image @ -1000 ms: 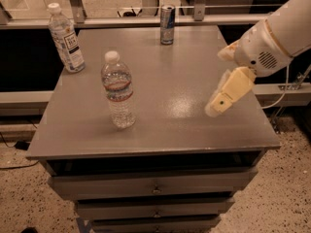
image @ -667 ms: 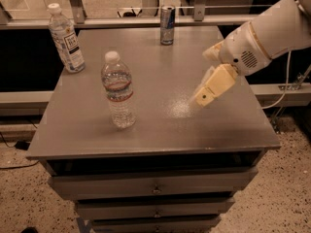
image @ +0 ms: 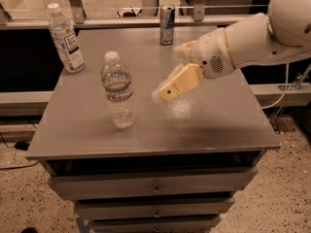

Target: Move water bottle near redbull can

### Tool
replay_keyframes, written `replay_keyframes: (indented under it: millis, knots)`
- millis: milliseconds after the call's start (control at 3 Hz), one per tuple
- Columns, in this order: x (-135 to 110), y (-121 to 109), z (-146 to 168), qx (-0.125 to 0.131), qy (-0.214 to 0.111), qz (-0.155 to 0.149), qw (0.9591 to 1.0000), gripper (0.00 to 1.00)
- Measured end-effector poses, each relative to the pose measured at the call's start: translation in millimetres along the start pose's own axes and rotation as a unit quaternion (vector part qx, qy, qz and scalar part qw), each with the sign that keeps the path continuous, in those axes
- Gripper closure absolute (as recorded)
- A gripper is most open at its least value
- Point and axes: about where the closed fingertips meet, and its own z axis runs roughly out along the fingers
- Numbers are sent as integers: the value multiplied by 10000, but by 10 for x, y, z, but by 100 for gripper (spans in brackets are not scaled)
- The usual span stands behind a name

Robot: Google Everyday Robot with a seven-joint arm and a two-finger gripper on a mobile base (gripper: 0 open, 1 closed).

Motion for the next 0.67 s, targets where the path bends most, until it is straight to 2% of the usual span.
replay_keyframes:
  millis: [333,667]
  knots:
    - [-310,128,310,-89,-690,-90,9975,0]
    - [-417,166,365,-103,-809,-142,9966,0]
